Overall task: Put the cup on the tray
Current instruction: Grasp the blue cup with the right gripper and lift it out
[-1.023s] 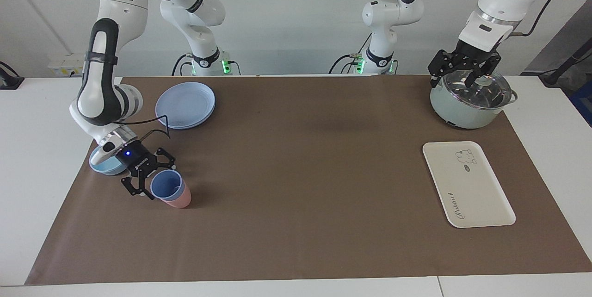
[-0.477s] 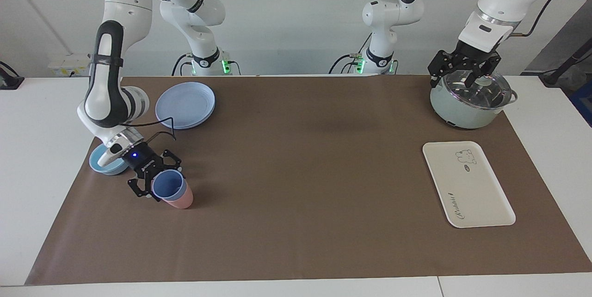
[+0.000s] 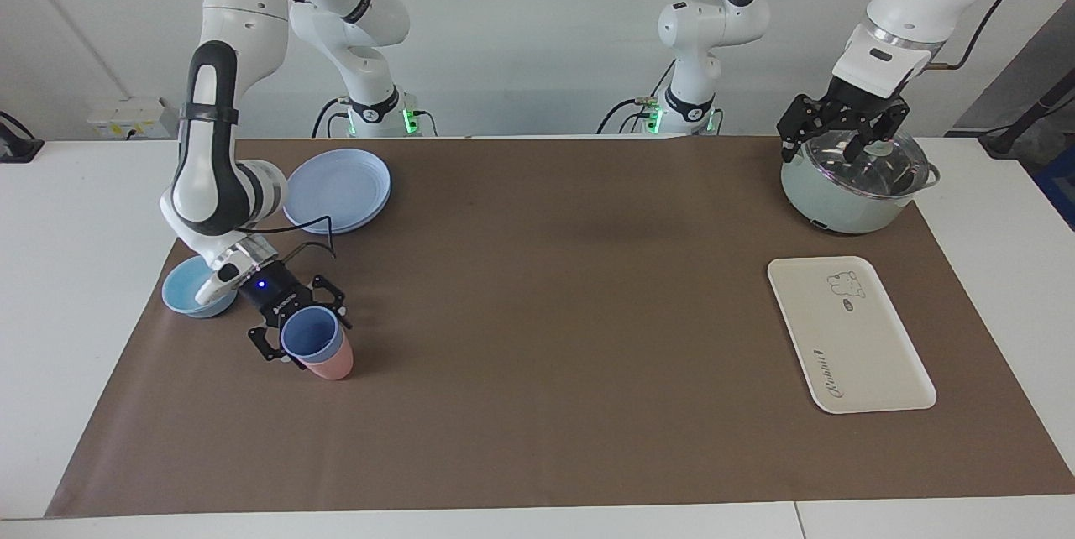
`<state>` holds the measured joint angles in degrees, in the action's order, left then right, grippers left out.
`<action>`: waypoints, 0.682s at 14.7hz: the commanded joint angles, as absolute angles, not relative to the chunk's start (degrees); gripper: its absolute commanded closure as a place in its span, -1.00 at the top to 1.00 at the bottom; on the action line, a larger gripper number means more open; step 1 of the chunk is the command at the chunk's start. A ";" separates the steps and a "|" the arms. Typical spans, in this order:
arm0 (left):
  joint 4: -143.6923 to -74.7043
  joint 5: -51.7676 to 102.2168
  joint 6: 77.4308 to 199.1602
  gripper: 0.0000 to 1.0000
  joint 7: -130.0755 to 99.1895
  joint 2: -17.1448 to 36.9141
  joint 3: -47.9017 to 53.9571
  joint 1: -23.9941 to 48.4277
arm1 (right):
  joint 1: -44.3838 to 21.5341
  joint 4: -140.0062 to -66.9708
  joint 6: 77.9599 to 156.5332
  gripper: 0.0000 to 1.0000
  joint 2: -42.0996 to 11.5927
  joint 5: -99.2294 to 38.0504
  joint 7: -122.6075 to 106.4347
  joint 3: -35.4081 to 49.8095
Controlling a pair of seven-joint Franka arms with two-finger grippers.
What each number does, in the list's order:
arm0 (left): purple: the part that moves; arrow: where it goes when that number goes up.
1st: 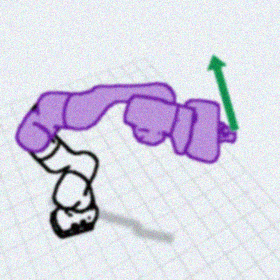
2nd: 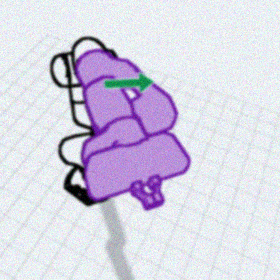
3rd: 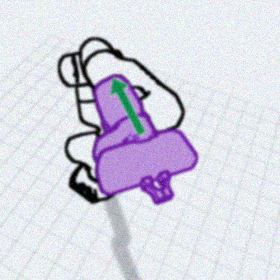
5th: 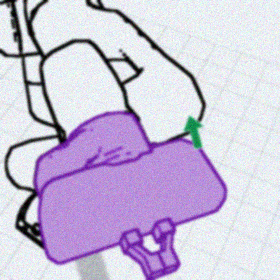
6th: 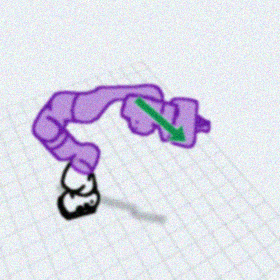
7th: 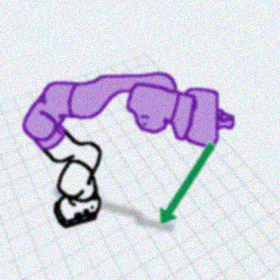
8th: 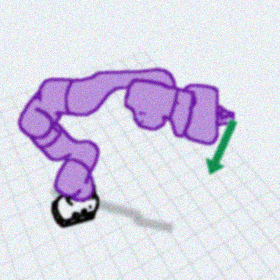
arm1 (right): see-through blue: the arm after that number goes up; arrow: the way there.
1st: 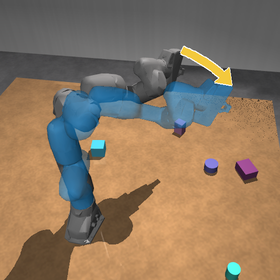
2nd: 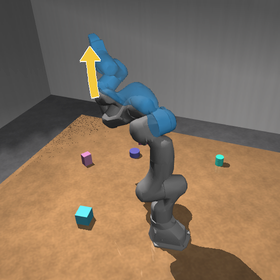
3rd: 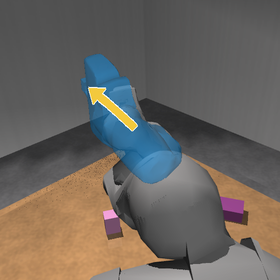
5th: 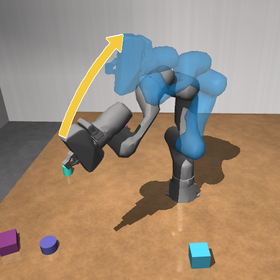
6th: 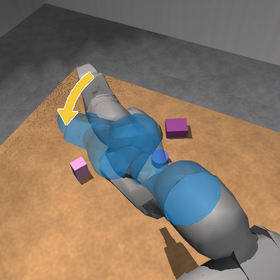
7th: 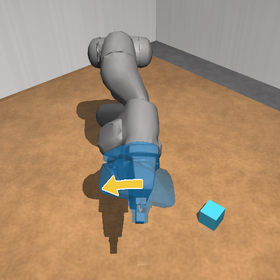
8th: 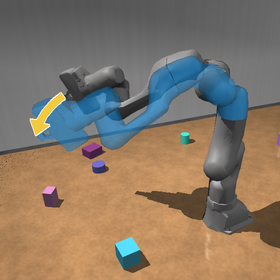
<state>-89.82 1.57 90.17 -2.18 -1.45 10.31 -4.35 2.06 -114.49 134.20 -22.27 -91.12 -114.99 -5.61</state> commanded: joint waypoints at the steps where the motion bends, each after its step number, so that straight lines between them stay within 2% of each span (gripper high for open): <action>1: -92.11 1.85 91.49 1.00 -2.11 -3.25 10.46 -5.10 | 2.28 -114.08 135.87 -0.53 -22.41 -93.60 -118.56 -5.45; 2: -92.11 1.93 91.49 1.00 -1.76 -3.25 10.46 -5.10 | 2.20 -114.08 136.23 -1.00 -22.41 -94.30 -118.65 -5.45; 5: -91.85 1.93 91.49 1.00 -1.58 -3.16 10.37 -5.10 | 0.45 -113.39 138.42 -1.00 -22.15 -97.73 -118.39 -5.45; 6: -91.85 1.93 91.41 1.00 -2.10 -3.16 10.37 -5.10 | -0.43 -112.60 141.39 -1.00 -21.54 -97.65 -117.26 -5.28; 10: -92.02 1.93 90.53 1.00 -1.59 -3.25 10.37 -5.18 | -5.09 -112.15 148.87 -1.00 -17.59 -90.73 -105.15 -5.10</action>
<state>-89.85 1.57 90.20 -2.21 -1.45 10.26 -4.37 -3.45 -111.72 145.79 -20.69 -94.47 -111.28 -5.30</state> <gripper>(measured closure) 0.000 0.167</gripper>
